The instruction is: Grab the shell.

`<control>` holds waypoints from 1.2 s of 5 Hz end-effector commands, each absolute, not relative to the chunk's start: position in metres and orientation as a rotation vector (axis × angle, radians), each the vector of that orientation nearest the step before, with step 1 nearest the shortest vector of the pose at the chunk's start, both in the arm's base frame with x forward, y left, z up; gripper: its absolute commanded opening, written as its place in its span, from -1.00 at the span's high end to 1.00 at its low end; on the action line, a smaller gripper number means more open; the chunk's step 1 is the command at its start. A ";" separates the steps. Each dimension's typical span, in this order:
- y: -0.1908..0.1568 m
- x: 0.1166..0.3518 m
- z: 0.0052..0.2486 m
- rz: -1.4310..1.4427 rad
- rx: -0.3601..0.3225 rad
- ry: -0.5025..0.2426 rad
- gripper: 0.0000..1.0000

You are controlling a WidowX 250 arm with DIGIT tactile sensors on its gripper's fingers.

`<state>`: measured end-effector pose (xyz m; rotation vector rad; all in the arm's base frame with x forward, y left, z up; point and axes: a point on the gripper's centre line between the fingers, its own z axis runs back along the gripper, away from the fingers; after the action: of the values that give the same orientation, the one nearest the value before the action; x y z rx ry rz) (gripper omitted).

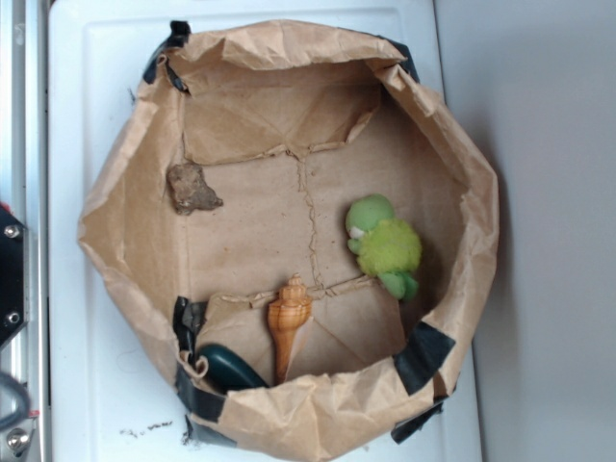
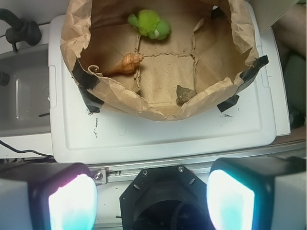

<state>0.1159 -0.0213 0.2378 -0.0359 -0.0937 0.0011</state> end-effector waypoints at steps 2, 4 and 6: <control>-0.035 0.166 0.222 0.133 -0.039 -0.133 -1.00; -0.025 0.267 0.184 0.541 -0.026 -0.130 -1.00; -0.025 0.267 0.184 0.541 -0.026 -0.130 -1.00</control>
<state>0.2639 -0.0352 0.1674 -0.0064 -0.0889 0.5319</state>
